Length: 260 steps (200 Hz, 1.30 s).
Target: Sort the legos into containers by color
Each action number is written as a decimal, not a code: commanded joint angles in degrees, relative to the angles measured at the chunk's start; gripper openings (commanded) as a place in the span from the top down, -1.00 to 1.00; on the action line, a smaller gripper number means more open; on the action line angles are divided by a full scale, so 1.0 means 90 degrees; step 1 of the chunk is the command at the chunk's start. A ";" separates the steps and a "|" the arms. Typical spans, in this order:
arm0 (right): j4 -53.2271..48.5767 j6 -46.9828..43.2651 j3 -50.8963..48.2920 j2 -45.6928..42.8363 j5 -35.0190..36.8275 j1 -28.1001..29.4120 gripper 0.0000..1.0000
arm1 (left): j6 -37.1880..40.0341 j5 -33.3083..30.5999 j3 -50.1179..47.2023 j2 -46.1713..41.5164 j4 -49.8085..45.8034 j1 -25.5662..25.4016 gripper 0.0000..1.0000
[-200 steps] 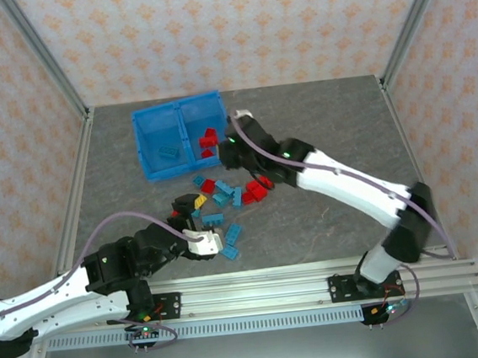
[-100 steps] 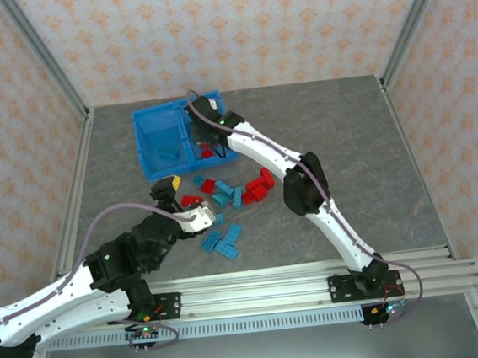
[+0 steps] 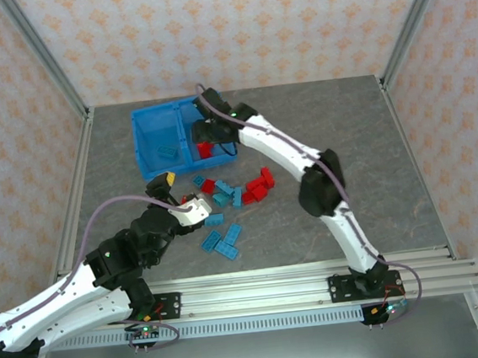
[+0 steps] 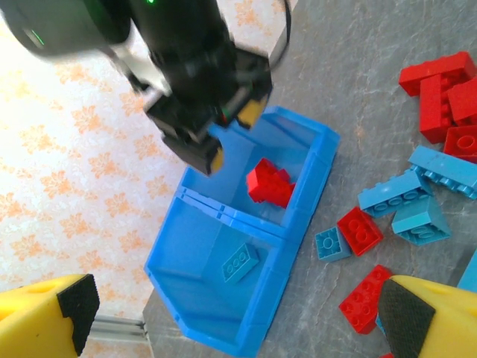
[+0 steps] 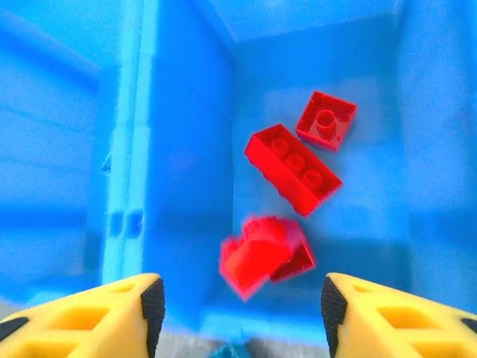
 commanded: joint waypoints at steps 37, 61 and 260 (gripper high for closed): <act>0.2148 0.0055 -0.6340 -0.5143 0.1448 -0.0011 -0.68 | -0.0073 0.1002 0.0253 -0.0157 -0.0267 0.0032 -0.99; 0.1873 -0.0424 -0.7157 -0.5396 0.1430 -0.0224 -0.73 | -0.0056 0.1370 0.0215 -0.0131 -0.0288 0.0032 -0.99; 0.1588 -0.1227 -0.5701 -0.1606 0.0187 -0.0885 -0.09 | 0.0022 0.1408 0.0178 0.0028 -0.0377 0.0027 -0.99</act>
